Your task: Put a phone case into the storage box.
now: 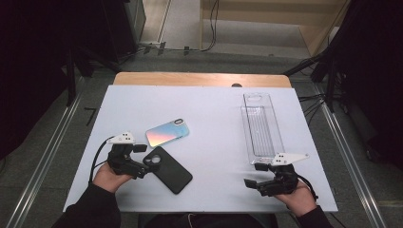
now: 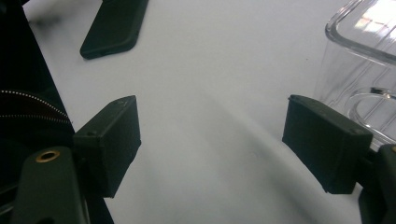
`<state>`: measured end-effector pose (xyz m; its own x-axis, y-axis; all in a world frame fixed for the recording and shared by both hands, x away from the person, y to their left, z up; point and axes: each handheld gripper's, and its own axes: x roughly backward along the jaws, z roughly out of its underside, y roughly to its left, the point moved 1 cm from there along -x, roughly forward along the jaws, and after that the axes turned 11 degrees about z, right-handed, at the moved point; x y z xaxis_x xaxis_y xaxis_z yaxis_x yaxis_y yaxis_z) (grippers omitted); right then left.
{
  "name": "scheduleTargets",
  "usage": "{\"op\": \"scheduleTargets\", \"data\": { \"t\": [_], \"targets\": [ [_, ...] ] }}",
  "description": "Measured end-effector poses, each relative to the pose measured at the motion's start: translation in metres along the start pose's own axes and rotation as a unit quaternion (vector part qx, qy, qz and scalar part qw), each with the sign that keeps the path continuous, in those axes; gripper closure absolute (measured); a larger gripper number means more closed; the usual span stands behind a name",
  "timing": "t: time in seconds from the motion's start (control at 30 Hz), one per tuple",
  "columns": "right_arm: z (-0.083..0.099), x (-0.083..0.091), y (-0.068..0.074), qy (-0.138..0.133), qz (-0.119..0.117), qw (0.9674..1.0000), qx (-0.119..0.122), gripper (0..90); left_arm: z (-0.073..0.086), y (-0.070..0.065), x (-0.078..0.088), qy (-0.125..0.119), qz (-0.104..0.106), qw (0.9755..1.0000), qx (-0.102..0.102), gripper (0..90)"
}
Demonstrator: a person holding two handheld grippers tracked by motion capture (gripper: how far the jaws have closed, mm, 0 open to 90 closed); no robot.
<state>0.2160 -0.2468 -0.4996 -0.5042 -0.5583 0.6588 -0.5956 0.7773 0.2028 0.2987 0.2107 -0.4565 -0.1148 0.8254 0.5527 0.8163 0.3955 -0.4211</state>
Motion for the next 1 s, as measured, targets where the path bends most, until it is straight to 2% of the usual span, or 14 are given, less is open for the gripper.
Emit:
{"op": "scheduleTargets", "data": {
  "t": [0.07,0.17,0.3,0.47,0.57,0.63,0.7,0.97,1.0],
  "targets": [
    [0.0,0.0,0.0,0.0,0.0,1.0,0.0,17.2,-0.002,0.001,0.0,0.002,0.001,1.0,0.001,1.1],
    [0.0,0.0,0.0,0.0,-0.001,1.0,0.0,17.2,-0.007,0.003,-0.001,0.012,-0.01,0.9999,-0.001,3.0],
    [0.0,0.0,0.0,-0.001,-0.001,1.0,0.001,17.2,-0.014,0.006,-0.001,0.006,-0.016,0.9998,-0.002,3.0],
    [0.0,0.0,0.0,-0.001,-0.002,1.0,0.001,17.2,-0.022,0.011,0.0,0.004,-0.016,0.9998,-0.011,3.1],
    [0.0,0.0,0.0,-0.001,-0.002,1.0,0.002,17.2,-0.028,0.014,0.0,0.0,-0.024,0.9996,-0.017,7.6],
    [0.0,0.0,0.001,0.0,-0.003,1.0,0.001,17.2,-0.031,0.016,0.0,0.004,-0.025,0.9994,-0.023,7.7],
    [0.0,0.0,0.001,0.0,-0.003,1.0,0.001,17.2,-0.035,0.02,0.0,0.001,-0.016,0.9996,-0.023,7.7],
    [0.0,0.0,0.0,0.0,-0.004,1.0,0.002,17.2,-0.045,0.031,0.0,0.002,-0.012,0.9994,-0.032,8.4],
    [0.0,0.0,0.0,-0.001,-0.005,1.0,0.002,17.2,-0.047,0.034,0.0,-0.001,-0.02,0.9993,-0.033,14.5]
  ]
}}
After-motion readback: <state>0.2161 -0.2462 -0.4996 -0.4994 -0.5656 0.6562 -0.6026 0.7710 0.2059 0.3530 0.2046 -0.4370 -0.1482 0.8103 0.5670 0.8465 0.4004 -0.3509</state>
